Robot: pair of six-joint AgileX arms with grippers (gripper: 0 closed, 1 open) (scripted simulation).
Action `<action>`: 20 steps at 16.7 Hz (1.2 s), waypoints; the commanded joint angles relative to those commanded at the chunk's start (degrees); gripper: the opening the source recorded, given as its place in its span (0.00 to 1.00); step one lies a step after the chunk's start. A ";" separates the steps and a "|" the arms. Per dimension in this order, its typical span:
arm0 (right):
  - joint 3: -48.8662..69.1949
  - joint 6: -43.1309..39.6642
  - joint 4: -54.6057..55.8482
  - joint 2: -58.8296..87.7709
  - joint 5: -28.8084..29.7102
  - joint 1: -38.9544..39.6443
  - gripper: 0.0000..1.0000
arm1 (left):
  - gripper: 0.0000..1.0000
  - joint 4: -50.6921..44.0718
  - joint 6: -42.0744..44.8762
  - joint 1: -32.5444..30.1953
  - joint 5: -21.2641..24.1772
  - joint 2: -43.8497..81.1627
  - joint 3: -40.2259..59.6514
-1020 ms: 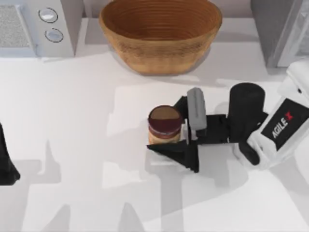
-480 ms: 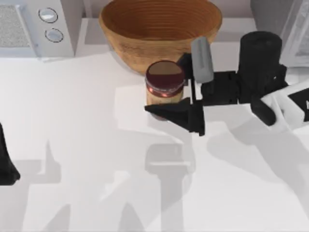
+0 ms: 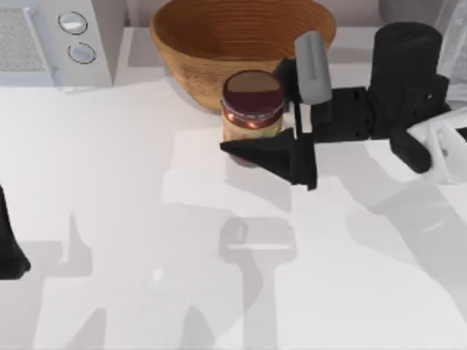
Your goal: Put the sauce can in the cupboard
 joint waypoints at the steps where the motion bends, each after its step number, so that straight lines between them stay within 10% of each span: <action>1: -0.01 0.00 -0.01 -0.01 0.01 0.00 0.00 | 1.00 0.00 0.00 0.00 0.00 0.00 0.00; 8: -8.89 1.67 -6.15 -16.97 9.10 -3.29 0.00 | 1.00 0.00 0.00 0.00 0.00 0.00 0.00; 20: -44.63 7.92 -31.12 -89.41 47.52 -18.54 0.00 | 1.00 0.00 0.00 0.00 0.00 0.00 0.00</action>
